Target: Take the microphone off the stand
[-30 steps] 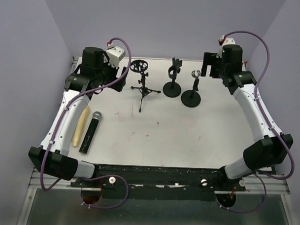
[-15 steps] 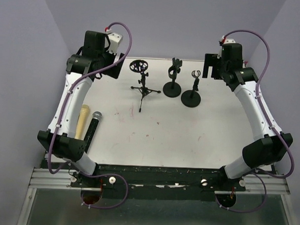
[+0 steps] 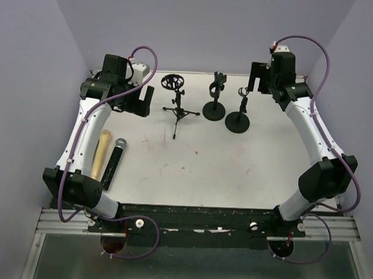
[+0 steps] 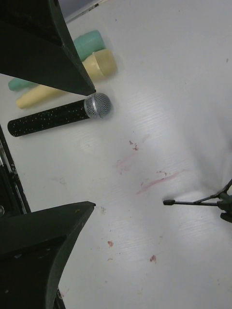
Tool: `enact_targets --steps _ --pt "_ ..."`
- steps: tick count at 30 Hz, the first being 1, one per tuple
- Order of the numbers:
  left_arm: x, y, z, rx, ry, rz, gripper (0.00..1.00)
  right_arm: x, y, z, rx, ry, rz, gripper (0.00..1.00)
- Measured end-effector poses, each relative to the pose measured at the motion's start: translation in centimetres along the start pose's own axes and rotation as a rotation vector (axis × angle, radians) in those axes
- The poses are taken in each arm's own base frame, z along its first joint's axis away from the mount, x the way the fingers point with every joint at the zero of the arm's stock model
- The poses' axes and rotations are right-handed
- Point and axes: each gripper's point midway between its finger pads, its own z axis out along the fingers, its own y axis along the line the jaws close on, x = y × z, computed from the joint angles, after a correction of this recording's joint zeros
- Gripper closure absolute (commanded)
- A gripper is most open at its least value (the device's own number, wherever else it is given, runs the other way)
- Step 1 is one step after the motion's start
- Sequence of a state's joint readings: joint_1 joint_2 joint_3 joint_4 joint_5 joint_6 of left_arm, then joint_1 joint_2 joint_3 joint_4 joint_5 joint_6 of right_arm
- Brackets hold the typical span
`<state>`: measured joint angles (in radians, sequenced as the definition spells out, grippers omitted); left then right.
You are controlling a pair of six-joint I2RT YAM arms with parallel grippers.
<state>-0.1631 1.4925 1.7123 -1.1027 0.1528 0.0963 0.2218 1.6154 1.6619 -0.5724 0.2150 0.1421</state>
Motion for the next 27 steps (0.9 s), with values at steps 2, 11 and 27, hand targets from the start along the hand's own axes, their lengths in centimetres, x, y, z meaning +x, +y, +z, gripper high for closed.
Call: enact_targets --steps 2,11,27 --pt "-0.1 -0.8 0.1 0.042 -0.003 -0.015 0.01 0.3 0.1 0.4 -0.001 0.009 -0.002 0.0" --pt "-1.0 -1.2 -0.3 0.063 -0.032 -0.02 0.01 -0.8 -0.3 -1.7 -0.009 -0.058 0.009 0.0" --pt "2.1 -0.2 1.2 0.058 0.016 -0.157 0.01 0.8 -0.1 -2.2 -0.035 -0.045 0.0 0.0"
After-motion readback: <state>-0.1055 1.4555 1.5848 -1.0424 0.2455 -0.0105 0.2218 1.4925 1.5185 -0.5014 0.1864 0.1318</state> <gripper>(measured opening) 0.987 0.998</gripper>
